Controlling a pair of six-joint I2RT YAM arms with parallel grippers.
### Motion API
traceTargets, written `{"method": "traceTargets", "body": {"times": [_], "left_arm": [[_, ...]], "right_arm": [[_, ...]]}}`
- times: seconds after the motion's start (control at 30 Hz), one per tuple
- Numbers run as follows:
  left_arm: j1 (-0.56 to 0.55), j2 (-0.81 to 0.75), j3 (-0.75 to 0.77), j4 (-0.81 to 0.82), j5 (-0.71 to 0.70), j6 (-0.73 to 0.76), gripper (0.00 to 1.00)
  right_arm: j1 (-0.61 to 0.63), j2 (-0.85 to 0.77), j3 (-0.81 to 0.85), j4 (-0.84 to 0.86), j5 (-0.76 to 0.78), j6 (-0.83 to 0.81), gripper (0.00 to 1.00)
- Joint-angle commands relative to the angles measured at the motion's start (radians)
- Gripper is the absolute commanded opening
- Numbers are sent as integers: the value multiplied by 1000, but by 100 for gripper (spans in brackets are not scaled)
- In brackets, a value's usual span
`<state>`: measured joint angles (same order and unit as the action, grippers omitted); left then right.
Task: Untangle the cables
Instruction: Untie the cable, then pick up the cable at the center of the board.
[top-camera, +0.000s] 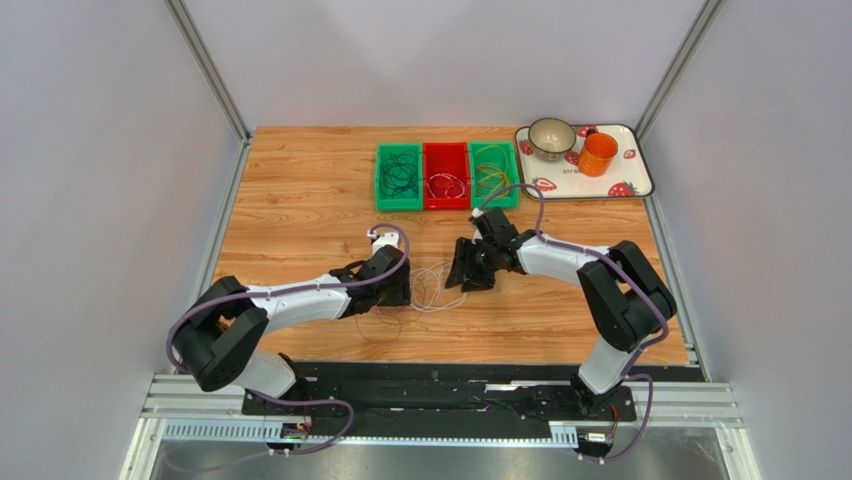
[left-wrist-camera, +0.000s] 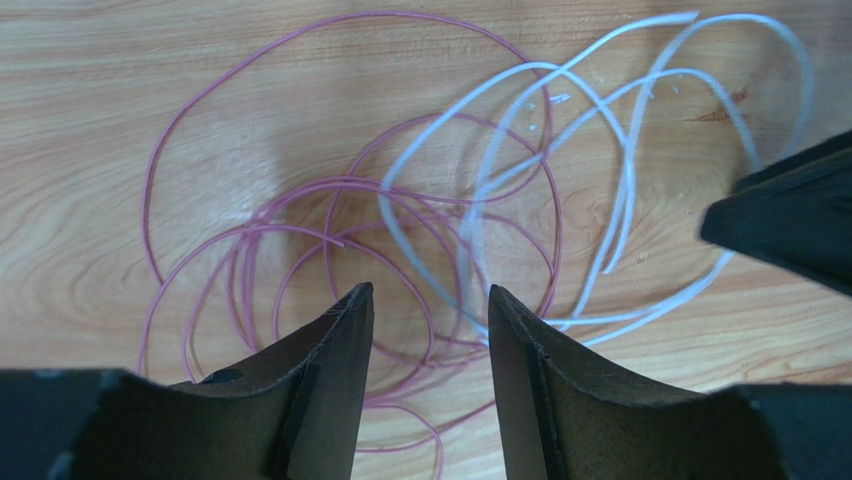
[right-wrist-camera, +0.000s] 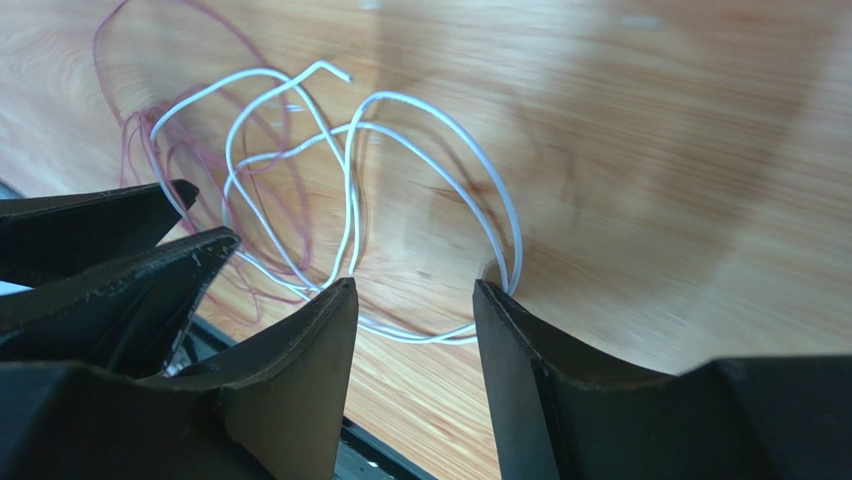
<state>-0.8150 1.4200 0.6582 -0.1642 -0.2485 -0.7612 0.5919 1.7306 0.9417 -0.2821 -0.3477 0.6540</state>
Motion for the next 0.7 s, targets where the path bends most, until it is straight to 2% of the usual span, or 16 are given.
{"method": "traceTargets", "body": {"times": [0.0, 0.17, 0.5, 0.67], "left_arm": [[11, 40, -23, 155, 25, -20, 54], [16, 45, -55, 206, 38, -17, 55], [19, 56, -31, 206, 78, 23, 56], [13, 48, 35, 101, 110, 79, 64]], "right_arm": [[-81, -94, -50, -112, 120, -71, 53], [-162, -163, -70, -204, 203, -106, 53], [-287, -279, -60, -336, 412, -143, 54], [-284, -359, -31, -358, 363, -131, 54]]}}
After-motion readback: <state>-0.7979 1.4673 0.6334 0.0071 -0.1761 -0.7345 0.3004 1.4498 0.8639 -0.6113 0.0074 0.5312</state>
